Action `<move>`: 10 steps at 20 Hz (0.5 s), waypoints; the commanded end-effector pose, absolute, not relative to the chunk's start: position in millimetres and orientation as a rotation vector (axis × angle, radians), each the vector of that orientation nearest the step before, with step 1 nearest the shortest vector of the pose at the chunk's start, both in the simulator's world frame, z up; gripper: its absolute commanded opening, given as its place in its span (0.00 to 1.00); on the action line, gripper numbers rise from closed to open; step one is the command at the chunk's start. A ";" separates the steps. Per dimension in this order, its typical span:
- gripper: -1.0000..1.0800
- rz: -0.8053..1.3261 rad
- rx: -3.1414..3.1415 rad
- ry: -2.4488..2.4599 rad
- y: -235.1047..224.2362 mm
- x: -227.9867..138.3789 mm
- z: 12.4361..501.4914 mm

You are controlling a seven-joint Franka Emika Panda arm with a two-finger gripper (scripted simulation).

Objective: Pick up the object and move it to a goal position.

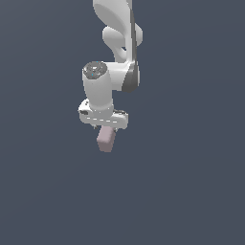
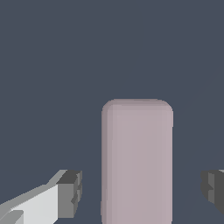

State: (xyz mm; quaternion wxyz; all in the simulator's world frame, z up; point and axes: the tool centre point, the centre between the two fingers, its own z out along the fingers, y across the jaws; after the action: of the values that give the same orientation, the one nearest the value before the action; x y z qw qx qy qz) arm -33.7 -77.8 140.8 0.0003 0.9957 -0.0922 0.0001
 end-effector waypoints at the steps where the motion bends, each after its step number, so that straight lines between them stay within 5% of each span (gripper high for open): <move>1: 0.96 -0.001 3.127 -0.291 -78.1 -34.4 133.4; 10: 0.96 0.000 3.127 -0.299 -79.3 -35.6 96.8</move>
State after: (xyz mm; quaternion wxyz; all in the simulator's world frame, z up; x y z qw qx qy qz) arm -36.0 -79.2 100.8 0.0001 0.9955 -0.0950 -0.0007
